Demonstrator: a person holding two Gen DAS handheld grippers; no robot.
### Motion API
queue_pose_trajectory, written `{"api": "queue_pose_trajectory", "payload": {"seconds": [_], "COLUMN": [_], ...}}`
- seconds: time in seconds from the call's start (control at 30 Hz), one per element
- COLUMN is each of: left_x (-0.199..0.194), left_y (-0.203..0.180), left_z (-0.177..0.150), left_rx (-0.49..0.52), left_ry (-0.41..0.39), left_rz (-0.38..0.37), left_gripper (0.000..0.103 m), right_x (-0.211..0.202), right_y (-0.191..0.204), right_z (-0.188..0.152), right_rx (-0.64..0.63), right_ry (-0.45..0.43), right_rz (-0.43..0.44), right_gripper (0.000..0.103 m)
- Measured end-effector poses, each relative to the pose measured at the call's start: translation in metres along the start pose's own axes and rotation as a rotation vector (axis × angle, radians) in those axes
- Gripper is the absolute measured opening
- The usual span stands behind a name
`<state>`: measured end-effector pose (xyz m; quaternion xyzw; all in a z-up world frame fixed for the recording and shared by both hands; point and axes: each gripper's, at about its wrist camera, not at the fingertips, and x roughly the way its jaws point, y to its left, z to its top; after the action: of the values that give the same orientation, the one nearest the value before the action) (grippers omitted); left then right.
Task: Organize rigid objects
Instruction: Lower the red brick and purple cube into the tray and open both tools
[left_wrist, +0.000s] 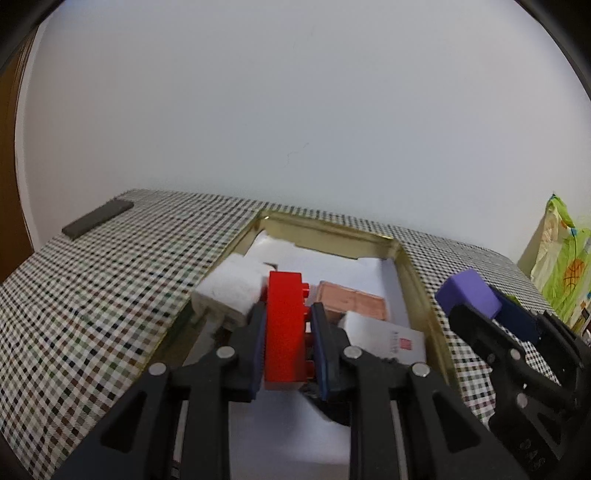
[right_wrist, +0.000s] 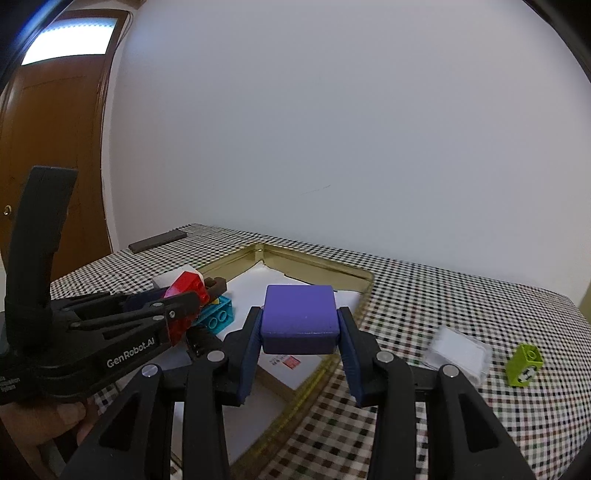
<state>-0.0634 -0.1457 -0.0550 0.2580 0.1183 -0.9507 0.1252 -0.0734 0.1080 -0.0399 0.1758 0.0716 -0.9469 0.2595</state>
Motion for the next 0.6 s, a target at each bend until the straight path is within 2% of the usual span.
{"api": "queue_pose_trajectory", "payload": {"seconds": [0.27, 0.33, 0.37, 0.47, 0.53, 0.6], "left_x": [0.007, 0.004, 0.005, 0.001, 0.000, -0.002], "left_y": [0.009, 0.010, 0.010, 0.010, 0.008, 0.006], "left_z": [0.000, -0.002, -0.002, -0.002, -0.004, -0.005], "left_rx": [-0.009, -0.006, -0.006, -0.009, -0.006, 0.001], "left_ry": [0.026, 0.022, 0.020, 0.014, 0.014, 0.015], "left_rz": [0.010, 0.009, 0.006, -0.008, -0.025, -0.027], "left_gripper": [0.022, 0.024, 0.024, 0.030, 0.043, 0.050], "right_x": [0.024, 0.032, 0.029, 0.015, 0.012, 0.006], "right_y": [0.005, 0.008, 0.007, 0.000, -0.003, -0.010], "right_z": [0.008, 0.007, 0.006, 0.004, 0.003, 0.002], "right_rx": [0.004, -0.008, -0.008, 0.019, 0.035, 0.060], "right_ry": [0.051, 0.088, 0.078, 0.028, 0.011, -0.010], "right_rz": [0.045, 0.051, 0.058, 0.069, 0.060, 0.049], "right_gripper": [0.043, 0.059, 0.074, 0.078, 0.079, 0.083]}}
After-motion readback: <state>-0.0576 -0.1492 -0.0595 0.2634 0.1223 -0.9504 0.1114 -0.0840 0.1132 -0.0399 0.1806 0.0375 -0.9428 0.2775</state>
